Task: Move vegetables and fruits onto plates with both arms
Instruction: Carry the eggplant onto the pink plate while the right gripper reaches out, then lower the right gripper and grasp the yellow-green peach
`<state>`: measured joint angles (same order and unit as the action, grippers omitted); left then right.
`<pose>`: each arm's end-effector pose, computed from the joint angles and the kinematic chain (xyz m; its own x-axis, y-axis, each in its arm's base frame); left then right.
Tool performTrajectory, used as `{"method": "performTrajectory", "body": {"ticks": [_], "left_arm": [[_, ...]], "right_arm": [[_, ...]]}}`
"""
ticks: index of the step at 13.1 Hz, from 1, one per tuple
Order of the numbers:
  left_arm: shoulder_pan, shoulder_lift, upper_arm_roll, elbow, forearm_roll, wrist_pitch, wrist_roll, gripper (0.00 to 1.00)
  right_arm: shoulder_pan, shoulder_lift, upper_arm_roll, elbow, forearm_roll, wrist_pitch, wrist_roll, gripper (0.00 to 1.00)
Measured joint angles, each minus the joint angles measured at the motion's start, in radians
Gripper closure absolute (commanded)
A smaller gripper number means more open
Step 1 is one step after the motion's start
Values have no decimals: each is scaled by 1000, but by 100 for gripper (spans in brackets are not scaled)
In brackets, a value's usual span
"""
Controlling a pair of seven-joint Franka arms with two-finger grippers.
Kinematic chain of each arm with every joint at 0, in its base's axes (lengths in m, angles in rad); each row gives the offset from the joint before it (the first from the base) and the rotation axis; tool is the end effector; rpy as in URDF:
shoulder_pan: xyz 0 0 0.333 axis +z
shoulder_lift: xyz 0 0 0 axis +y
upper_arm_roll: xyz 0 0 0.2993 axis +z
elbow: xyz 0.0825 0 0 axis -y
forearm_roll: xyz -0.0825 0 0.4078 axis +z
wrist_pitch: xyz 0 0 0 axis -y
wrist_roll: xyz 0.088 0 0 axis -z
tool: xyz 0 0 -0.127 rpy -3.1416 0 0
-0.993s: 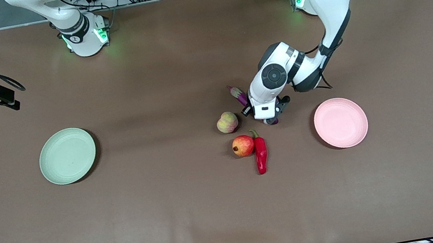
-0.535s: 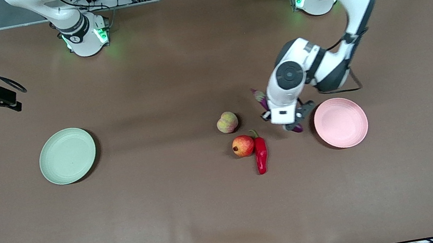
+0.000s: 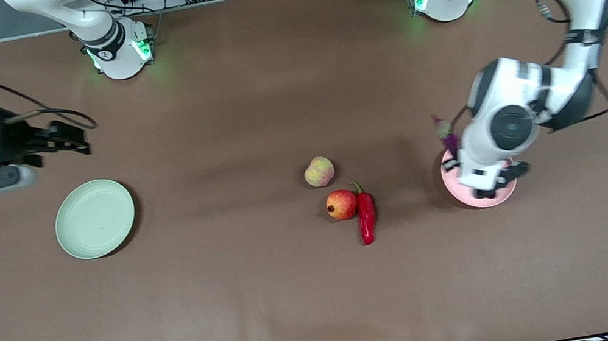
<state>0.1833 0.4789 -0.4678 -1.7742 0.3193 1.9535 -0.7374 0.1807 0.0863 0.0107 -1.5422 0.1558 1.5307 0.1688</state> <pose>0.6175 -0.1404 0.2481 0.9360 0.3220 -0.1421 0.2922 -0.9361 -0.1959 0.5805 0.1329 0.5495 0.9921 0.0295 -0.1219 0.0126 -0.9905 -0.1373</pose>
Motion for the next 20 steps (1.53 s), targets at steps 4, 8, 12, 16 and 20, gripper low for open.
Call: {"method": "performTrajectory", "body": {"ticks": [4, 8, 12, 16, 20], "left_arm": [[121, 44, 1, 0, 58, 3, 95, 100], [132, 115, 0, 0, 60, 41, 90, 100], [154, 141, 0, 0, 61, 59, 90, 100], [149, 144, -5, 1, 61, 73, 90, 100], [148, 146, -7, 1, 61, 76, 90, 100]], "right_arm": [[104, 144, 3, -2, 135, 185, 224, 0], [265, 305, 5, 9, 141, 399, 509, 0], [400, 469, 3, 89, 135, 499, 660, 0], [501, 628, 1, 113, 116, 690, 766, 0], [526, 687, 0, 122, 115, 734, 805, 0]]}}
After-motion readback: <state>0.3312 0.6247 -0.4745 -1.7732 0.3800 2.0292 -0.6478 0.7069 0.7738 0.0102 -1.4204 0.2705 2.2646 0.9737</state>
